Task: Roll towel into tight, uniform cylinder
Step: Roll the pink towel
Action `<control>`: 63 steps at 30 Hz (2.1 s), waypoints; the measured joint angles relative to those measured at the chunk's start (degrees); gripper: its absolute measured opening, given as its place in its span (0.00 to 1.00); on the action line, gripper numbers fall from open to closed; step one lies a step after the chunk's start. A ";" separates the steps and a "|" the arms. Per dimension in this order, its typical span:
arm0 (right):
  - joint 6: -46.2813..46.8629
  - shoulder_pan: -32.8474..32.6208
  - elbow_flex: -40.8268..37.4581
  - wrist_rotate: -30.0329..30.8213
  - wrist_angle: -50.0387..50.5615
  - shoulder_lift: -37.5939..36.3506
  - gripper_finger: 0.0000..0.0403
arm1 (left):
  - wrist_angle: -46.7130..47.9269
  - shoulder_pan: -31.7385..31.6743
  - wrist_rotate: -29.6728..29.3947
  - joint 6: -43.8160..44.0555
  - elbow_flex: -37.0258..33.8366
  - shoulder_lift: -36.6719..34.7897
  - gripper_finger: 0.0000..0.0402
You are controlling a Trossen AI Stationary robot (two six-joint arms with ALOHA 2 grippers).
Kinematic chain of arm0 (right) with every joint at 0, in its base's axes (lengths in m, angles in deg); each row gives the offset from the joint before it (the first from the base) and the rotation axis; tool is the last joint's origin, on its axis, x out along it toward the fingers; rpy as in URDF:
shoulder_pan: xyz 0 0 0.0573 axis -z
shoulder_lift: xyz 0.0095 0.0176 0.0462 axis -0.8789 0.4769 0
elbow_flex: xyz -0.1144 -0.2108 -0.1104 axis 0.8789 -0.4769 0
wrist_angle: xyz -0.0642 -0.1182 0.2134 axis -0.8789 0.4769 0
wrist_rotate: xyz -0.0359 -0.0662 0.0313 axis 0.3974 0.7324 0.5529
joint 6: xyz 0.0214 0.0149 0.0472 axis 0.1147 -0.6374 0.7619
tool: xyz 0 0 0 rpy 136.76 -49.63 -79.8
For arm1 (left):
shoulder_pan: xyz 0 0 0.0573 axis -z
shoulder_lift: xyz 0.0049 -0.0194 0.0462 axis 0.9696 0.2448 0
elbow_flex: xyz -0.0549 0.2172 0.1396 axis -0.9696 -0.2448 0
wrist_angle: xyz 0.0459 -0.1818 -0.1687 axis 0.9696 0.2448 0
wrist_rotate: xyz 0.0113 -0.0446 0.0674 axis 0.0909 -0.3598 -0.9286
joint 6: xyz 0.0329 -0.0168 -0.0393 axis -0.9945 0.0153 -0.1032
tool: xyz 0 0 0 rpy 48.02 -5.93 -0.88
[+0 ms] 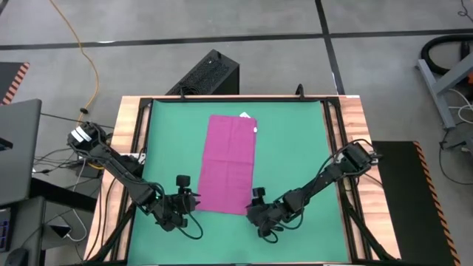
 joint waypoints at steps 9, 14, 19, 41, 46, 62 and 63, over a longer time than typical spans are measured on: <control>1.49 -0.15 -0.20 2.60 0.76 0.07 0.09 | -0.02 0.00 -0.40 0.93 0.00 0.00 0.25; 1.47 -1.23 -0.25 3.09 0.09 0.17 0.03 | -0.44 -0.21 -6.86 -1.91 0.00 0.02 0.25; 1.49 -2.36 -0.10 1.53 -0.66 -0.81 0.02 | -10.45 -1.98 -8.47 -7.77 -4.26 0.02 0.25; 3.49 -1.14 1.08 -3.79 1.90 -4.17 0.01 | -37.70 -3.15 8.99 -13.28 -19.98 0.35 0.01; 4.11 -1.16 2.34 -3.94 2.21 -4.24 0.01 | -41.47 -3.15 11.08 -14.17 -19.96 4.51 0.00; 12.67 0.62 2.70 -1.41 11.30 -9.15 0.01 | -44.44 -2.80 13.10 -8.08 -18.51 10.78 0.00; 13.39 1.07 2.70 -1.46 11.75 -9.31 0.01 | -44.43 -2.80 13.43 -7.67 -18.51 10.80 0.00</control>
